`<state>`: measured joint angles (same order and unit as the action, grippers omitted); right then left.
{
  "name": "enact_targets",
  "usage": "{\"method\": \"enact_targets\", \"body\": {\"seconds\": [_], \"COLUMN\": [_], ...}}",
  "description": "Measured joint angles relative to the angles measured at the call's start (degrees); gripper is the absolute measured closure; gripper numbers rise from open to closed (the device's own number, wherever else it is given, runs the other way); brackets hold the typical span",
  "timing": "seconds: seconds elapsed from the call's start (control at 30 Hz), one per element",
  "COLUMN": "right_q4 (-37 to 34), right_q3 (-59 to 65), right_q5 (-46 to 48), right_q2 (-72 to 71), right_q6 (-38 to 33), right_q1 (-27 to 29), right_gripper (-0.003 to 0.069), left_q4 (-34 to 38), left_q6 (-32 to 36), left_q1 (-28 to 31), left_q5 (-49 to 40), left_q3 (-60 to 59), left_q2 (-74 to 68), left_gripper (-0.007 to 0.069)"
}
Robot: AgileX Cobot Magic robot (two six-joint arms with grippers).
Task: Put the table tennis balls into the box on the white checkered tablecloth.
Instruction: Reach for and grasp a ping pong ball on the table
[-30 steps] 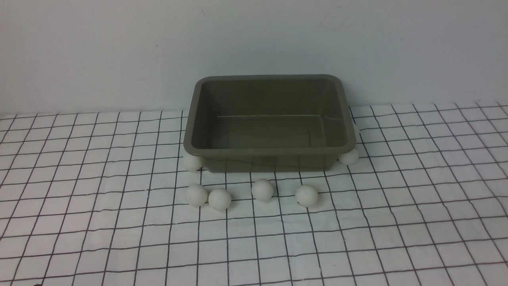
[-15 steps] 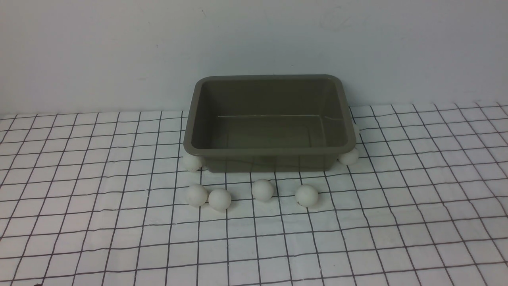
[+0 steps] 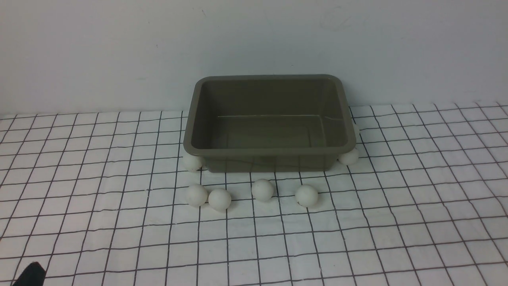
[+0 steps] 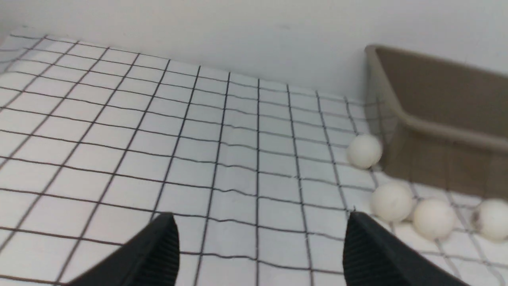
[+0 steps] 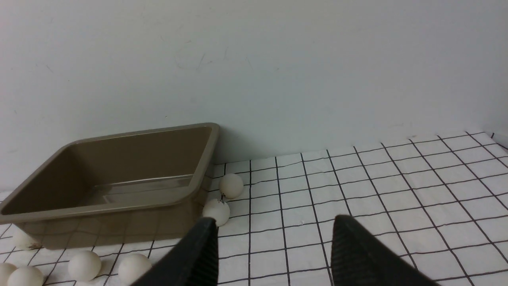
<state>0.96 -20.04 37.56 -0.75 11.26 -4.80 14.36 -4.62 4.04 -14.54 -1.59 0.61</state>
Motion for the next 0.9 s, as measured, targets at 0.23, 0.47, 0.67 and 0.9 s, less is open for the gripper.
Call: {"method": "enact_targets", "body": {"seconds": [0.23, 0.47, 0.67, 0.9], "right_q4": [-3.6, -5.2, -5.5, -9.9], "right_q3": [0.0, 0.0, 0.0, -0.1], "right_q5": [0.0, -0.5, -0.5, -0.5], "right_q2": [0.0, 0.0, 0.0, 0.0], "right_q6": [-2.6, -4.9, -4.9, -6.1], "right_q1": [0.0, 0.0, 0.0, 0.0], "right_gripper": [0.0302, 0.0302, 0.0302, 0.0302], "left_q4": [4.8, 11.0, 13.1, 13.7], "left_q6": [-1.1, -1.1, -1.2, 1.5], "left_q1": [0.0, 0.0, 0.0, 0.0], "left_q5": [3.6, 5.4, 6.0, 1.9], "left_q3": [0.0, 0.0, 0.0, 5.2], "left_q2": [0.0, 0.0, 0.0, 0.0], "left_gripper": [0.0125, 0.0125, 0.0125, 0.0125]}}
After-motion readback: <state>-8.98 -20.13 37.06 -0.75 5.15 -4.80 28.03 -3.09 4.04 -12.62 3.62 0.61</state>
